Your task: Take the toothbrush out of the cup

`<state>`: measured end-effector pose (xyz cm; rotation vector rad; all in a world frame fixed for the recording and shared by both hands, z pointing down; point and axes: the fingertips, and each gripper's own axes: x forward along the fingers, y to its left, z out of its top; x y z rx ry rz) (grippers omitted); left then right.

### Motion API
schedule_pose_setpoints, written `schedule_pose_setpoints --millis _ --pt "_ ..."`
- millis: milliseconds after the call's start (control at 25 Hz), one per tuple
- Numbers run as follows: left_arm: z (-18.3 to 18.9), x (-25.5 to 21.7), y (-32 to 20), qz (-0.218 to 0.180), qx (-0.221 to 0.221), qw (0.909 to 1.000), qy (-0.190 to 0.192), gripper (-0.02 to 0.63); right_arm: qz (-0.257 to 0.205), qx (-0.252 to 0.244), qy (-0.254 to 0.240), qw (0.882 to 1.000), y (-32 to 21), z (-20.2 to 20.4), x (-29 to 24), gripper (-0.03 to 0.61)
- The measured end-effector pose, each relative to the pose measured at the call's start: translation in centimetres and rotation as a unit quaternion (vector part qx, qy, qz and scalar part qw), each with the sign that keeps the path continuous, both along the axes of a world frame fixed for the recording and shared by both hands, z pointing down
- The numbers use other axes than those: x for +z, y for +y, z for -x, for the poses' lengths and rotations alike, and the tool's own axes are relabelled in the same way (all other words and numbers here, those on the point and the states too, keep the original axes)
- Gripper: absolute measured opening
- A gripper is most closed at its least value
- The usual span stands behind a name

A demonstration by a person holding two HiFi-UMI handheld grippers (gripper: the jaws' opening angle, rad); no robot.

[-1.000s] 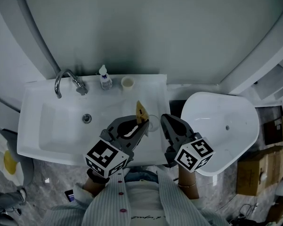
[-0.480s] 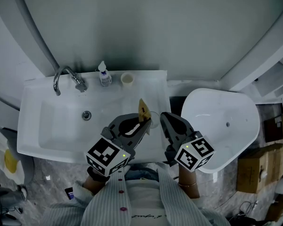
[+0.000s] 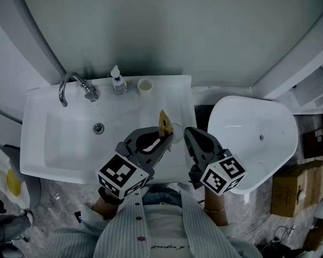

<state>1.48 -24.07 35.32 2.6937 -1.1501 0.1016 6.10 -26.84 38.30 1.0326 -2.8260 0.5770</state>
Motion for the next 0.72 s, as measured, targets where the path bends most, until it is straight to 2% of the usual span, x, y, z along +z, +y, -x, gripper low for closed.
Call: schedule_pose_setpoints --millis 320,720 --pt "-0.6 -0.7 -0.1 -0.02 0.019 0.9993 -0.025 0.035 0.003 0.0 -0.001 1.0 0.3 -0.1 0.0 0.011" --pt "-1.3 -0.8 0.6 -0.026 0.055 0.9981 0.007 0.035 0.0 0.002 0.0 1.0 0.2 -0.1 0.0 0.011"
